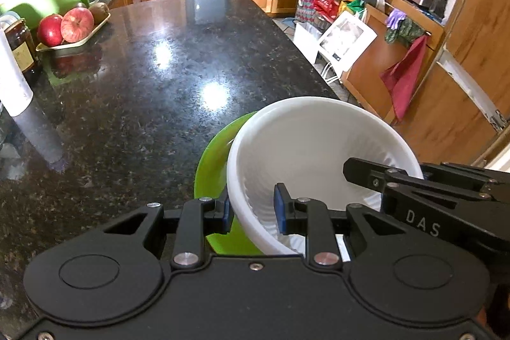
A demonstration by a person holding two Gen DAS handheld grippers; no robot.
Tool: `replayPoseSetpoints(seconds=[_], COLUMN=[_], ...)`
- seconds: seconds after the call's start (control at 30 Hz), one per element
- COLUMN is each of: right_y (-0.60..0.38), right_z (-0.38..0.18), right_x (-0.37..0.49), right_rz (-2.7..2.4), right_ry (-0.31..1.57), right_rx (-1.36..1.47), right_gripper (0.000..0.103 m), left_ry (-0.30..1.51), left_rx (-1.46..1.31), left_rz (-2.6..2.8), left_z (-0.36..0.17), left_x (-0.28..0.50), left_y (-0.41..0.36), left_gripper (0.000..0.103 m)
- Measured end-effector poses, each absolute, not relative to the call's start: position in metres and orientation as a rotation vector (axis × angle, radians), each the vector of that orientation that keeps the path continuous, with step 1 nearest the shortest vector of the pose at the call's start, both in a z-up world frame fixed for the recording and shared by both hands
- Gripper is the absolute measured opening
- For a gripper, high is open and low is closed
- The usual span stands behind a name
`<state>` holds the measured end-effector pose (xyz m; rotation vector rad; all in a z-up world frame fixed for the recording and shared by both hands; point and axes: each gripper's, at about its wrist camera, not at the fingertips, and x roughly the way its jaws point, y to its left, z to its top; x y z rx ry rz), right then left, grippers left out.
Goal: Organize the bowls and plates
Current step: 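Lower the ribbed white bowl onto the green plate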
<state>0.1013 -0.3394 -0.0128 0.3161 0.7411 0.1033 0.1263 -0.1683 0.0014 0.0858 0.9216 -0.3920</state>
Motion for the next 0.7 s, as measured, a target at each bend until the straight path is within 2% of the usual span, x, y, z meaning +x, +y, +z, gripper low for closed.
replayPoseSetpoints(seconds=[0.7], right_y=[-0.348], right_z=[-0.028], right_x=[0.127], right_rz=[0.215], right_ry=[0.799], right_rx=[0.312], right_gripper=[0.02], left_ry=[0.982], left_rx=[0.04], left_rz=[-0.3], left_z=[-0.007], left_x=[0.133], left_y=[-0.179], left_gripper=[0.033])
